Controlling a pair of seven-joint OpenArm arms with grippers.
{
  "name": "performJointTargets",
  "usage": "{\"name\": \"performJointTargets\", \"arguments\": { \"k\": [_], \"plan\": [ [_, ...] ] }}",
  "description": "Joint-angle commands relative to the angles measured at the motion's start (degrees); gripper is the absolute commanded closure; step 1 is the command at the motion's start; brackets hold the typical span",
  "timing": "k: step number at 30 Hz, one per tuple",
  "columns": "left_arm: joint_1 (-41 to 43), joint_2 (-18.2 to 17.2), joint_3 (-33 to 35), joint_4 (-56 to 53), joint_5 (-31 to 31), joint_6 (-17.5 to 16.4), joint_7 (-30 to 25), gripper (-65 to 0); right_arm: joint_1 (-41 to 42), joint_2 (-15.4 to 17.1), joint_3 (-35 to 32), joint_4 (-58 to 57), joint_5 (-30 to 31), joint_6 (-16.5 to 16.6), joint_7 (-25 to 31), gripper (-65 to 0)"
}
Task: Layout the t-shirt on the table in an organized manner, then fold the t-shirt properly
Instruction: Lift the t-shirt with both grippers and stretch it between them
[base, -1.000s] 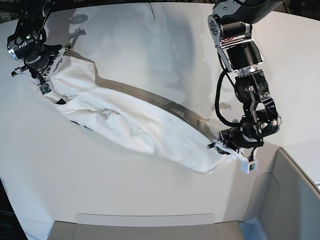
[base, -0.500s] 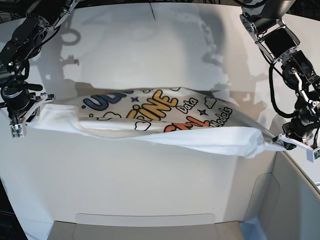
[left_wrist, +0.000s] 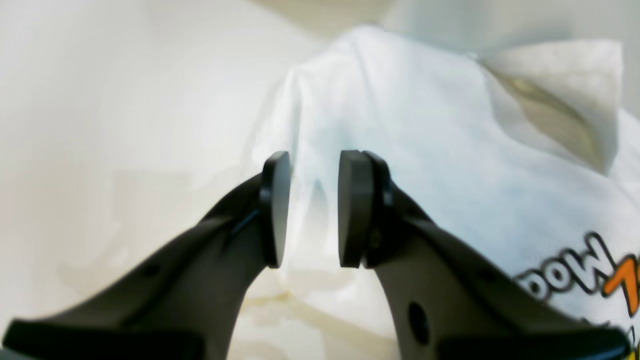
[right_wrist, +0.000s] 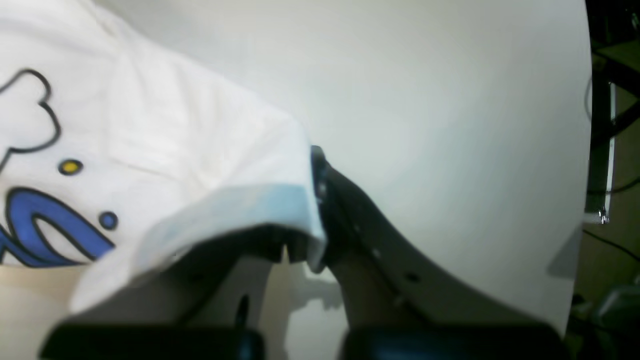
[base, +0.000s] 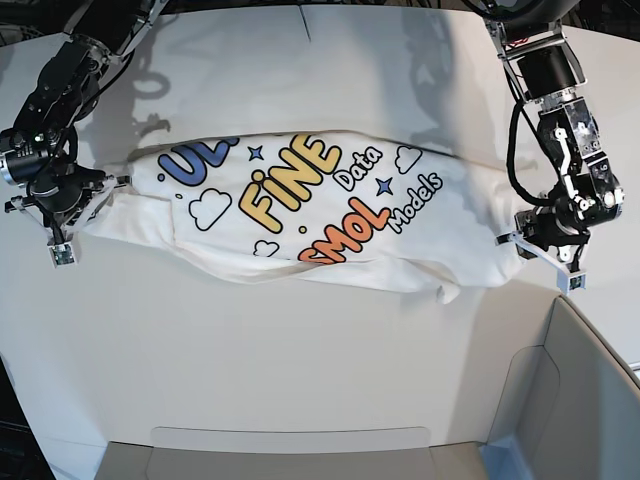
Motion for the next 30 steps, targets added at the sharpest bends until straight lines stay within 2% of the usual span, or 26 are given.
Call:
{"name": "performJointTargets", "arguments": {
  "k": [1,6,10,17,19,22,24,27,30],
  "plan": [
    [-1.6,-0.9,-0.1,1.0,-0.4,0.2,-1.1,-18.3,0.9,0.8,0.1,0.8,0.5,-0.1,0.7,0.0],
    [-3.3,-0.1,0.9,1.1,-0.8,-0.1,-4.0,-19.5,-1.9,0.4,-0.3,0.8,0.5,-0.1,0.9,0.0],
    [-6.0,2.0,6.8,1.0,-0.7,-0.2,-3.8,-26.2,-3.4,0.4,-0.3,0.8,0.5,-0.1,1.0,0.0],
    [-6.3,9.0,8.0,1.0,-0.4,0.2,-3.8,-28.1,-4.2,0.4,0.1,0.8,0.5,-0.1,1.0,0.0],
    [-6.3,9.8,7.5,0.9,-0.3,0.6,-4.3,-28.1,-4.2,0.5,0.2,0.8,0.5,-0.1,1.0,0.0],
    [-6.3,10.8,3.9,0.7,-0.3,6.8,-4.7,-28.2,-4.2,0.5,0.2,0.9,0.5,-0.1,1.0,0.0],
    [-6.3,10.8,2.9,-0.7,-0.6,9.6,-4.7,-30.7,-4.2,0.5,0.2,0.9,0.5,-0.1,1.0,0.0],
    [-8.2,11.0,3.0,-2.7,-0.7,10.7,-4.5,-35.0,-4.2,0.4,0.2,0.9,0.5,-0.1,1.0,0.0],
    [-8.9,11.5,3.0,-2.9,-0.7,10.6,-4.1,-35.2,-4.2,0.4,0.2,0.9,0.5,-0.1,1.0,0.0]
  ]
}}
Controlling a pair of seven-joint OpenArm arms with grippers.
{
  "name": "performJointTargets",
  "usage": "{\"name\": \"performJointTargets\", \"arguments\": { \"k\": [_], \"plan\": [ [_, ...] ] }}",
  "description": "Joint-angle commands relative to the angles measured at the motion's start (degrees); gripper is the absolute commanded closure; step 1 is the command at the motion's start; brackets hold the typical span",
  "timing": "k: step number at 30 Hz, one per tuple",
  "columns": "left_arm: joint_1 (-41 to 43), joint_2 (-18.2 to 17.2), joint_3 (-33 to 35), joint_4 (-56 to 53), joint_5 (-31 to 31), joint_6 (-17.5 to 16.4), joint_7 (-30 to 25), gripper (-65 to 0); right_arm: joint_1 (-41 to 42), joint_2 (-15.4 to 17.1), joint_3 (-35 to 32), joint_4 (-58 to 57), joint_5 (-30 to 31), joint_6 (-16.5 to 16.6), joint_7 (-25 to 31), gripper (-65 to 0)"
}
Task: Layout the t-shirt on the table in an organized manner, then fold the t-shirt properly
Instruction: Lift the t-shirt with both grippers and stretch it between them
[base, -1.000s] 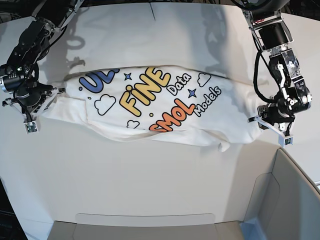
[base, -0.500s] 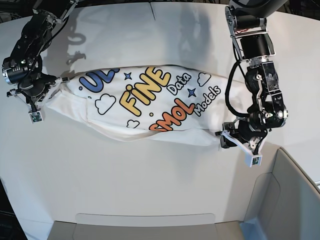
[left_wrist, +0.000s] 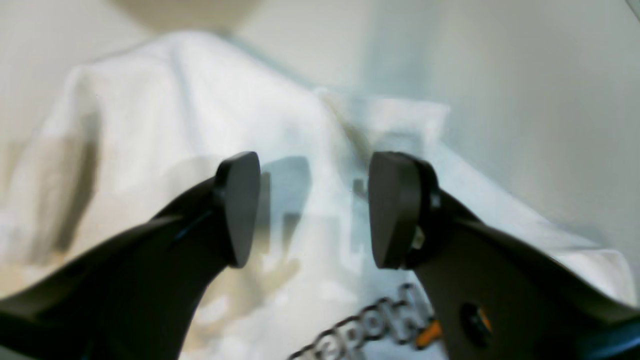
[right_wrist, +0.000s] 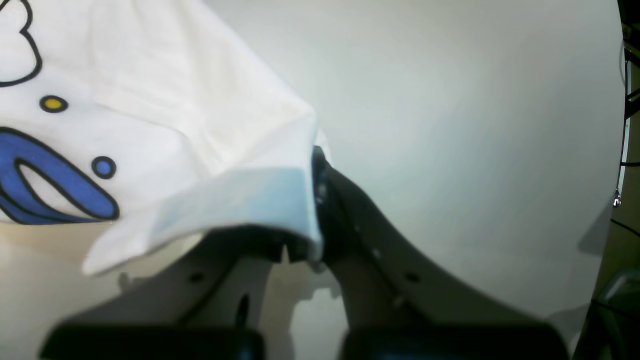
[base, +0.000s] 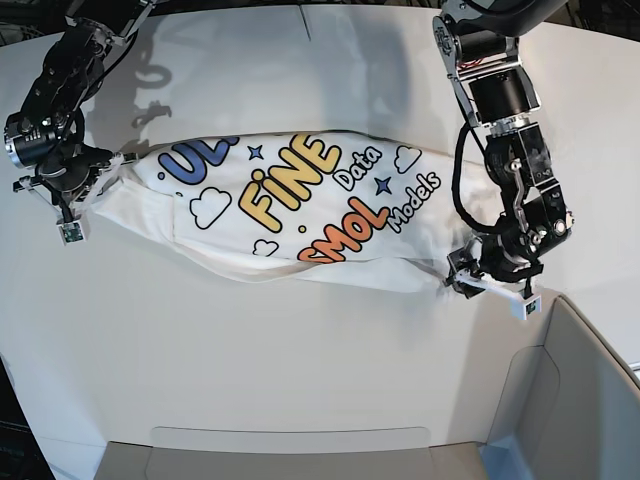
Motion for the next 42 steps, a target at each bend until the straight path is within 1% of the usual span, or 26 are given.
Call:
{"name": "performJointTargets", "arguments": {
  "k": [1,12,18,24,27,32,36,39,42],
  "plan": [
    [-1.9,-0.4,0.2,1.2,-0.9,0.0,-0.9,-35.2,0.7,0.6,0.2,0.9,0.3,-0.1,0.8,0.0],
    [-1.9,-0.2,0.2,0.9,-0.9,-0.1,-0.8,-35.2,0.8,0.6,0.2,0.9,0.3,-0.1,0.8,0.0],
    [-1.8,2.4,0.3,0.9,-0.9,-0.1,-0.5,-35.2,1.1,0.5,-0.1,0.9,0.3,-0.1,0.8,0.0],
    [-1.4,3.1,0.4,0.9,-0.9,-0.1,-0.7,-35.2,1.1,0.5,0.0,0.9,0.3,-0.1,0.8,0.0],
    [-1.8,3.8,0.4,-0.8,-0.7,-0.1,-1.7,-35.2,1.0,0.6,0.1,0.9,0.3,-0.1,0.8,0.0],
    [-2.5,3.8,0.4,-8.6,-0.7,-0.1,-7.5,-35.2,0.9,0.6,-0.1,0.9,0.3,-0.1,0.8,0.0],
    [-3.5,3.5,0.3,-11.5,-0.6,-0.1,-9.8,-34.4,0.9,0.6,0.0,0.9,0.3,-0.1,0.8,0.0],
    [-3.6,3.4,0.1,-11.5,-0.6,-0.1,-9.9,-32.2,0.8,0.9,0.1,0.9,0.3,-0.1,0.8,0.0],
    [-3.7,3.3,0.1,-11.5,-0.6,-0.1,-9.9,-31.6,0.8,0.9,0.0,0.9,0.3,-0.1,0.8,0.0]
  ]
}}
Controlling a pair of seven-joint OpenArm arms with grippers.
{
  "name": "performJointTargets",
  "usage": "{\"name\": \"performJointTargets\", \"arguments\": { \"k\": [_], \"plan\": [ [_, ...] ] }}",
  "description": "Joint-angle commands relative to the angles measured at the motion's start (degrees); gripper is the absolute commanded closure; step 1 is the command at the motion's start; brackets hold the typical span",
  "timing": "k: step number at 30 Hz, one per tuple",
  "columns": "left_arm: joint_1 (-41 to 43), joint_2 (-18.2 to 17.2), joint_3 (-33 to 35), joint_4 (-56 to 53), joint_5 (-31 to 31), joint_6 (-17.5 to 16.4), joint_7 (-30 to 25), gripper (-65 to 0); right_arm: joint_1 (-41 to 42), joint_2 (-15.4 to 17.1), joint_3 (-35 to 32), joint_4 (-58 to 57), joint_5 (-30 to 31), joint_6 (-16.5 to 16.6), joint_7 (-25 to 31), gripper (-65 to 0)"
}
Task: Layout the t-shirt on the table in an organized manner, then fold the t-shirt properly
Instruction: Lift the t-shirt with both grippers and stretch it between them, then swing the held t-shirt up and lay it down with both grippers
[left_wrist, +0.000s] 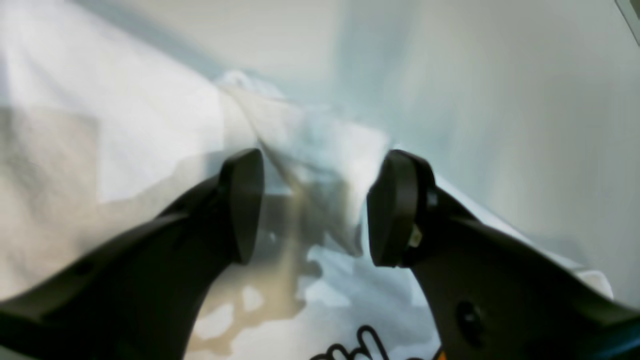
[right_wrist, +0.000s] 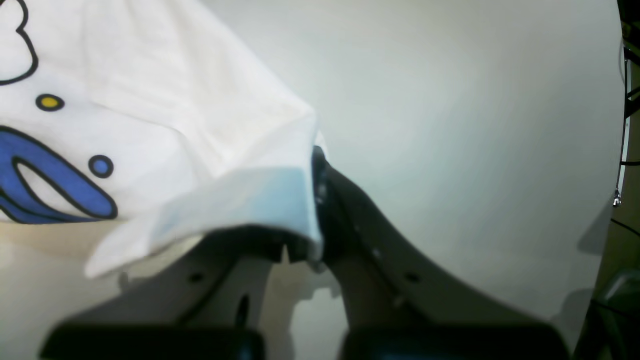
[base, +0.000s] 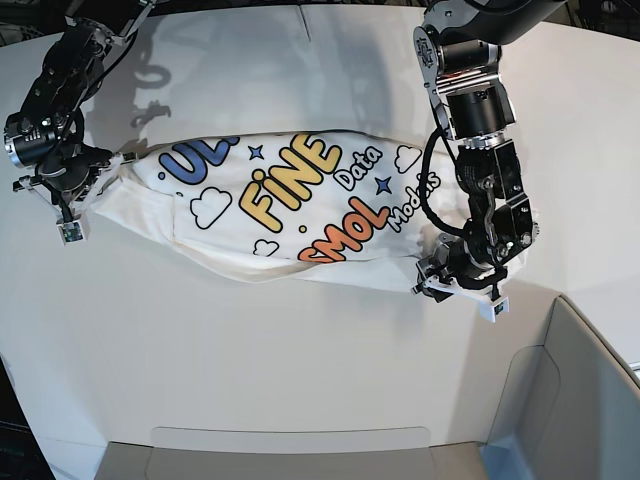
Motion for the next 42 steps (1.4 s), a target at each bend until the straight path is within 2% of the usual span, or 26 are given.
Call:
{"name": "performJointTargets", "arguments": {
  "k": [1,5,6,10,11,16,19,22,26,30,36,42],
  "plan": [
    [-2.2,-0.3,0.3,1.1,-0.5,-0.1,-0.7,-31.5,0.8,0.7,0.1,0.9,0.2,-0.1,0.8,0.0],
    [-3.5,-0.2,0.3,1.0,-0.5,-0.1,-0.7,-29.5,0.8,0.6,-0.1,0.9,0.2,-0.1,0.8,0.0],
    [-3.5,-0.2,0.3,1.0,-0.5,-0.1,-0.8,-26.5,0.8,0.5,-0.1,0.9,0.2,-0.1,0.8,0.0],
    [-3.5,-0.2,0.0,1.0,-0.4,0.4,-3.2,-5.3,0.8,0.5,-0.1,0.9,0.2,-0.1,0.8,0.0],
    [-3.5,-0.2,0.0,1.0,-0.4,0.4,-3.3,-1.9,0.8,0.5,0.1,0.9,0.2,-0.1,0.8,0.0],
    [-3.8,-0.5,-0.3,3.3,-0.5,0.4,1.1,0.0,1.1,0.8,0.0,1.1,0.3,0.0,0.8,0.0],
    [-3.4,-1.5,-0.7,12.4,-0.5,0.3,3.4,0.0,3.2,0.9,0.0,2.8,0.5,0.0,1.0,0.0],
    [-3.3,-2.8,-7.0,22.5,-0.7,-0.1,4.9,0.0,5.7,0.9,-0.2,5.4,0.6,0.0,3.5,0.0],
    [-3.8,-4.9,-14.7,31.5,-0.8,-0.1,8.6,0.0,9.7,1.5,-0.2,5.4,0.6,0.0,8.8,0.0],
    [-3.8,-7.2,-18.3,36.9,-0.8,-0.2,9.9,0.0,12.2,1.4,-0.4,5.4,0.6,0.0,15.4,0.0],
    [-3.8,-8.0,-22.7,41.8,-1.8,-0.2,9.6,0.0,15.6,0.9,-1.2,5.4,0.6,0.0,29.3,0.0],
    [-6.6,-8.0,-34.3,41.8,-16.2,-0.3,6.9,0.0,17.8,0.4,-6.2,5.4,0.7,-0.4,45.9,0.0]
  ]
}}
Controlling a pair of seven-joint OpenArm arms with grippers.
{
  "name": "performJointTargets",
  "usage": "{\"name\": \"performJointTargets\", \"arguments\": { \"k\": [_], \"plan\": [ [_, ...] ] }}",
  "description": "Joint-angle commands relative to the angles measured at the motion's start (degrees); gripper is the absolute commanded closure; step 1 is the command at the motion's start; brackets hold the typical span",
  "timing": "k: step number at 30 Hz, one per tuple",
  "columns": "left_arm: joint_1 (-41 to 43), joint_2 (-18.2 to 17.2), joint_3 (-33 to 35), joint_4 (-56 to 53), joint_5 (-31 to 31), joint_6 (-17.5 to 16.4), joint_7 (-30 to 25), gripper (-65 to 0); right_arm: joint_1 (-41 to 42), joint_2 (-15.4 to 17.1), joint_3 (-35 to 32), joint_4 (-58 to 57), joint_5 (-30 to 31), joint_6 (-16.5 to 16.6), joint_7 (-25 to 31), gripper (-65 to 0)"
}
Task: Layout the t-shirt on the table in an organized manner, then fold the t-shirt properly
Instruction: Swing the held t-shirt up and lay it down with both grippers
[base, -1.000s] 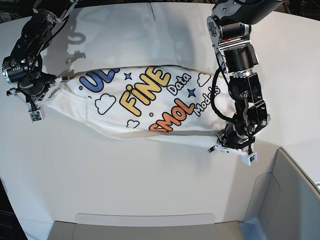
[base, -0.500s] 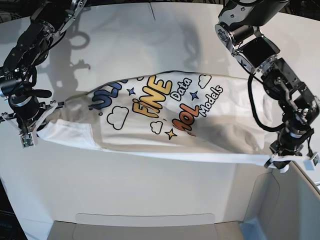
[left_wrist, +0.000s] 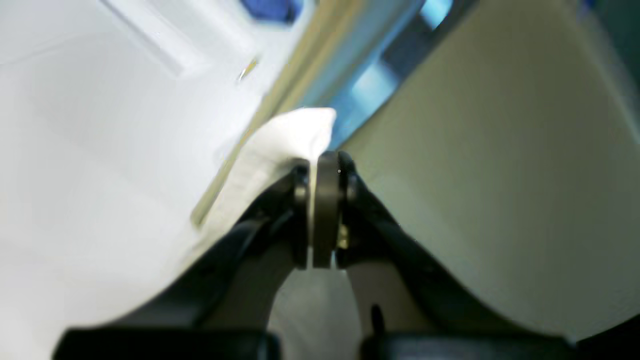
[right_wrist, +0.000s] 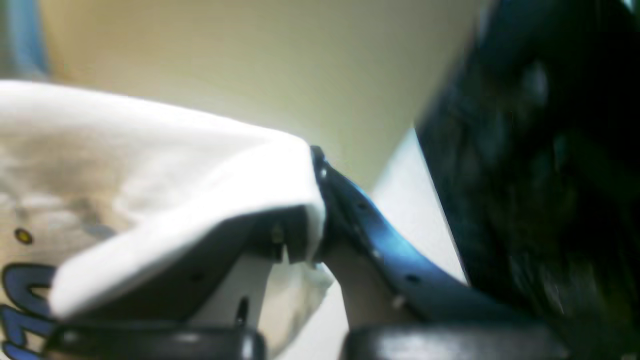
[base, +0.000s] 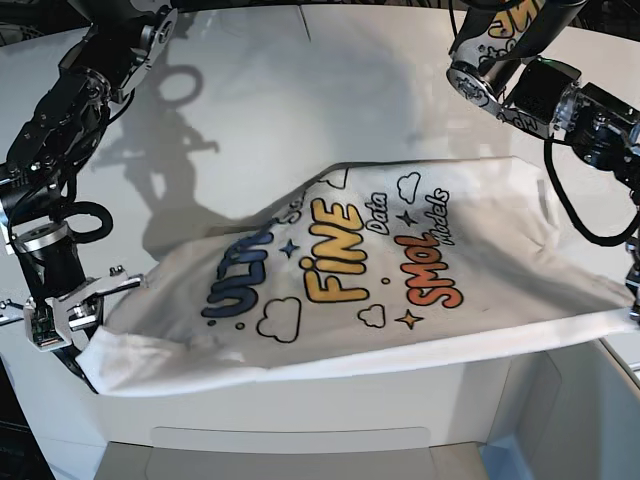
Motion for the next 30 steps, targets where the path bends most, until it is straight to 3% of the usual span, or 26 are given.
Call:
{"name": "performJointTargets", "arguments": {
  "k": [1,6,9,13,18,21,26,30],
  "plan": [
    [-1.9,-1.2,-1.7,0.9,-4.3,0.3,-1.5,0.0,1.9,-0.1,-0.3,0.9,0.3,-1.1,4.2,0.0],
    [-2.9,-5.4,-11.3,0.9,-20.8,0.4,-2.0,0.0,4.9,-6.8,-0.3,0.9,0.3,-1.5,21.5,0.0],
    [-2.4,-7.9,-18.3,1.0,-29.1,0.4,-1.9,0.0,4.5,-10.3,-0.6,1.4,0.3,-5.7,34.4,0.0],
    [0.7,-12.3,-26.9,1.0,-38.4,0.4,-1.3,0.0,3.6,-11.5,-0.8,1.6,0.1,-10.0,47.1,0.0],
    [7.2,-16.9,-35.2,1.0,-48.6,0.4,-2.0,0.0,3.6,-11.1,-0.4,1.6,0.0,-17.6,56.0,0.0],
    [9.0,-18.2,-35.2,1.0,-49.3,0.4,-2.0,0.0,2.6,-11.0,-0.6,1.6,-0.1,-21.0,62.0,0.0],
    [10.6,-19.0,-35.2,1.0,-49.3,0.4,-2.0,0.0,1.5,-11.5,-0.8,1.6,-0.1,-23.8,67.4,0.0],
    [10.6,-19.0,-35.2,1.0,-49.3,0.4,-2.0,0.0,-1.1,-11.5,-0.7,1.5,-0.1,-23.9,68.1,0.0]
  ]
}}
